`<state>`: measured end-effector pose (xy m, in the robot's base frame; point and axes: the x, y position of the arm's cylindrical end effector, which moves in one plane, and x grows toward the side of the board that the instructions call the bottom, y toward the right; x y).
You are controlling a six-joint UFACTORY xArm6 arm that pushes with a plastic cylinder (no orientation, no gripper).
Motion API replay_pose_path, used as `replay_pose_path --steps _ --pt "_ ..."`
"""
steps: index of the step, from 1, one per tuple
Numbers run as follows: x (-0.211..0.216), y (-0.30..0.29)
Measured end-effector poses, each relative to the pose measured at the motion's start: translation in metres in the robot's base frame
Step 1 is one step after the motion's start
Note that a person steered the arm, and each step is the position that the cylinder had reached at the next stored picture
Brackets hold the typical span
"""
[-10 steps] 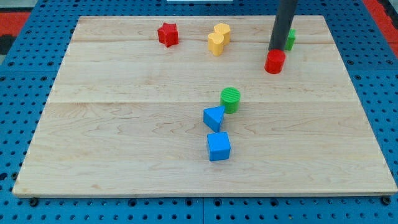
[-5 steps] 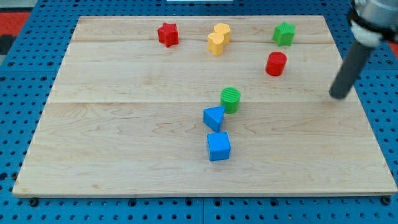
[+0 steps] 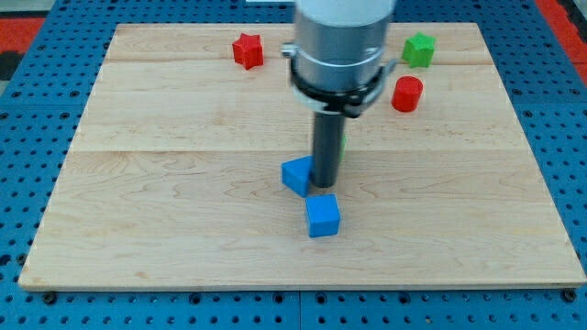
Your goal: Push the green circle with a red circle below to the green star
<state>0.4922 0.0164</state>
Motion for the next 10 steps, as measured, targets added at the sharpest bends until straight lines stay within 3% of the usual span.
replay_pose_path --steps 2,4,5,6,7,10 --pt "-0.049 -0.003" --pt "-0.033 0.011" --pt "-0.058 0.022" --pt "-0.067 0.039" --pt "-0.048 0.055" --pt "-0.103 0.129"
